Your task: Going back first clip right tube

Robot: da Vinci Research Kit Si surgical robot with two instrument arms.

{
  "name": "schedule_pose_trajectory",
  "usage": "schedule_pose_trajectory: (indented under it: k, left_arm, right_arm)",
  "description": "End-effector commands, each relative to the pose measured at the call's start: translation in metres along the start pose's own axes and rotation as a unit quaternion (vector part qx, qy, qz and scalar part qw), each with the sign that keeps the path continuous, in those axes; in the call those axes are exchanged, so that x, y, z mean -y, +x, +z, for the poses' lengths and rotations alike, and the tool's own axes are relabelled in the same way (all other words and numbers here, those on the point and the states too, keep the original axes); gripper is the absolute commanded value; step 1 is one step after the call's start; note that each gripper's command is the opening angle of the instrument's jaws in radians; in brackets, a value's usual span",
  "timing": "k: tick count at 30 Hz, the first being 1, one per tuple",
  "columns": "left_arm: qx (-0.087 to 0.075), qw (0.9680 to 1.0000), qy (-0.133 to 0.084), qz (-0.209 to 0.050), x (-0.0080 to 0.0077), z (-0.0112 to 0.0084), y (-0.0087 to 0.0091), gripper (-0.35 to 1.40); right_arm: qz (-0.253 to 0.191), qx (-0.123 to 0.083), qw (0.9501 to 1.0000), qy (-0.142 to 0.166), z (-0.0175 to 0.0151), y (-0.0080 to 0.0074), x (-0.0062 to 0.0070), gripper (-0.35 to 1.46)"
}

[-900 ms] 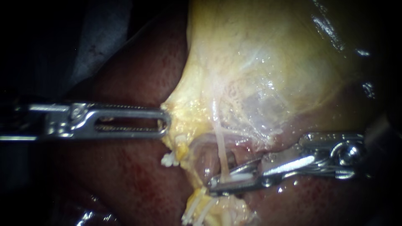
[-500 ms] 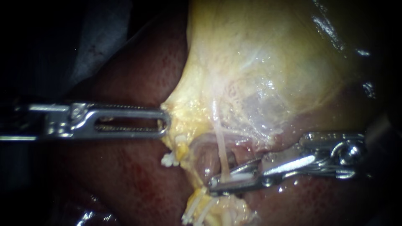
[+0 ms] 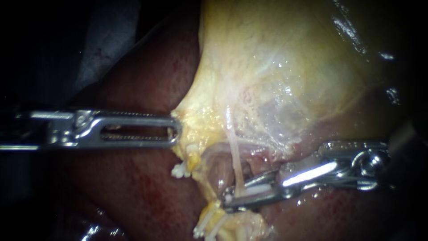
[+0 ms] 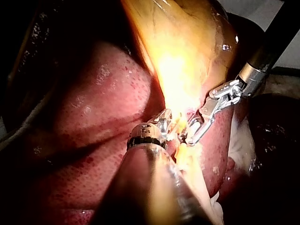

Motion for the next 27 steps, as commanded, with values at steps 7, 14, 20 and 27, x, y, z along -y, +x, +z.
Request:
schedule_pose_trajectory:
  k: [7, 14, 20, 27]
  left_arm:
    - [0.0, 1.0, 0.0, 0.0, 0.0, 0.0, 0.0, -0.35]
    - [0.0, 1.0, 0.0, 0.0, 0.0, 0.0, 0.0, -0.35]
    - [0.0, 1.0, 0.0, 0.0, 0.0, 0.0, 0.0, -0.35]
    - [0.001, 1.0, -0.001, 0.001, 0.0, 0.0002, 0.0002, -0.35]
  right_arm:
    - [-0.016, -0.003, 0.9999, -0.001, -0.0001, 0.0001, 0.0001, 0.37]
    - [-0.022, -0.009, 0.9997, -0.001, -0.0007, 0.0008, 0.0007, 0.38]
    - [-0.029, -0.024, 0.9992, -0.008, -0.0037, 0.0025, 0.0022, 0.39]
    - [-0.044, -0.043, 0.9978, -0.022, -0.0087, 0.0055, 0.004, 0.39]
